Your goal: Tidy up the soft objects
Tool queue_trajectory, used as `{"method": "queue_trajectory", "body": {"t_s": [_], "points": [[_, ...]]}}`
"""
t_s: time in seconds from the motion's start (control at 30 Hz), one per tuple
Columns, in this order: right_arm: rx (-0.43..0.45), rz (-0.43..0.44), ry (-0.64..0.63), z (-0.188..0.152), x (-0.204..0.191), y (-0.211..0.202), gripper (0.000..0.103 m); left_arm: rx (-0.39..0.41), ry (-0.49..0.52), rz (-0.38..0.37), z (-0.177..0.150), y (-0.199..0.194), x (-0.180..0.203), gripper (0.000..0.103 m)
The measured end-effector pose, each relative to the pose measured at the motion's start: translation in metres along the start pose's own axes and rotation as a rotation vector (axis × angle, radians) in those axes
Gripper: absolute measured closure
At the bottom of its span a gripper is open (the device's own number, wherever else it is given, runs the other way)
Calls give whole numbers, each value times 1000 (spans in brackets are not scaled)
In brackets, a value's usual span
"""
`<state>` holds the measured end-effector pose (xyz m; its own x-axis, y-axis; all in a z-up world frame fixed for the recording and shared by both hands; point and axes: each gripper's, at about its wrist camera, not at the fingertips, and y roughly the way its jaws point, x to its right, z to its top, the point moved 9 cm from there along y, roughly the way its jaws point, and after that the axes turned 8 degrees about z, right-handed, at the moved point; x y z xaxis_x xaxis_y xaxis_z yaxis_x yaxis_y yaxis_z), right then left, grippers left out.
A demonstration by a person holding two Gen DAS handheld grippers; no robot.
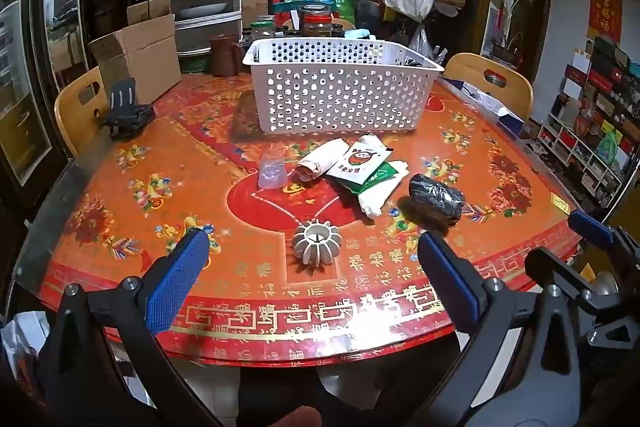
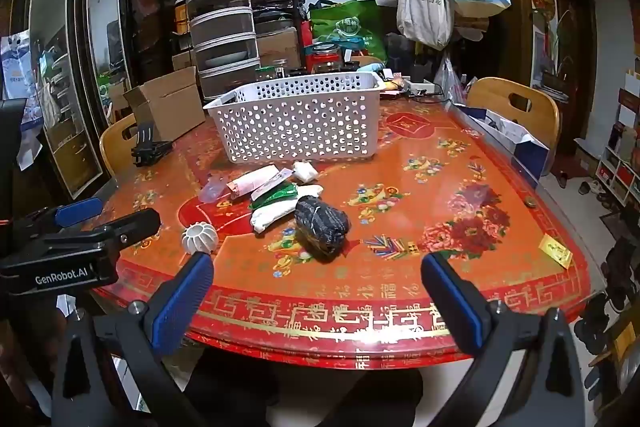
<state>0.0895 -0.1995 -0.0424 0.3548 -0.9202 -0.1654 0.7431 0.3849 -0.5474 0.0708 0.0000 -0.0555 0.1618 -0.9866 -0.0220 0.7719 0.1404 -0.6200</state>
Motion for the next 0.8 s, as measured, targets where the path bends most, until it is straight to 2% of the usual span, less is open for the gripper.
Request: {"method": "queue_trajectory", "body": {"t_s": [0.8], "points": [[6, -6, -10, 2, 1, 0, 0, 11, 19, 12, -2, 0, 3, 0]]}}
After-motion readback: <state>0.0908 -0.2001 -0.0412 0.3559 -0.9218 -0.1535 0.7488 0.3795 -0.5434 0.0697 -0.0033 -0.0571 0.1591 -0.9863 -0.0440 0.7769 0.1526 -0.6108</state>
